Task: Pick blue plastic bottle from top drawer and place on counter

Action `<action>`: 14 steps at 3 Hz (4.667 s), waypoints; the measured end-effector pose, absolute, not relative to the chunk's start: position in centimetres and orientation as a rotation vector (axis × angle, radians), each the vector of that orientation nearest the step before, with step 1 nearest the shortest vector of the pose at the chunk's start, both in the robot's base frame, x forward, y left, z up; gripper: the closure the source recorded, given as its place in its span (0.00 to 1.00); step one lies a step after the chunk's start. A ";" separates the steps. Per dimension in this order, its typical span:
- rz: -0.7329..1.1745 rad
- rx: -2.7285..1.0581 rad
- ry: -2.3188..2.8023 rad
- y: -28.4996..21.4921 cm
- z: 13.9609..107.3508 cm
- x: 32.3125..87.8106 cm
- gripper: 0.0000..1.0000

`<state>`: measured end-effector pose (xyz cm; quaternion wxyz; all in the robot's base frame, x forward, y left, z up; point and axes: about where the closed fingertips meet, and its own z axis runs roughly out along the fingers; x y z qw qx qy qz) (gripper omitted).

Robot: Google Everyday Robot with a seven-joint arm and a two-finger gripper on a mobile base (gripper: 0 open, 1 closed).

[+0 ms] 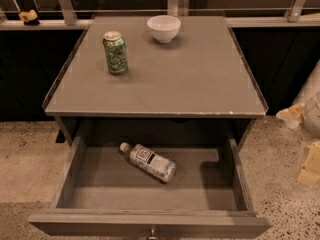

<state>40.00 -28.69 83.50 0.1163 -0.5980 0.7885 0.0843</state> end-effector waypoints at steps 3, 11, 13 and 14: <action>0.350 -1.838 2.270 -29.7 77.7 38.8 0.00; 0.406 -1.948 1.665 -7.4 68.5 36.7 0.00; 0.323 -1.907 1.656 -7.3 68.9 38.6 0.00; 0.264 -1.903 1.611 -6.6 69.8 40.3 0.00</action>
Offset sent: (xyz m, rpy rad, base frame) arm -0.0009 -0.0100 -0.0388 0.0353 0.0643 0.0636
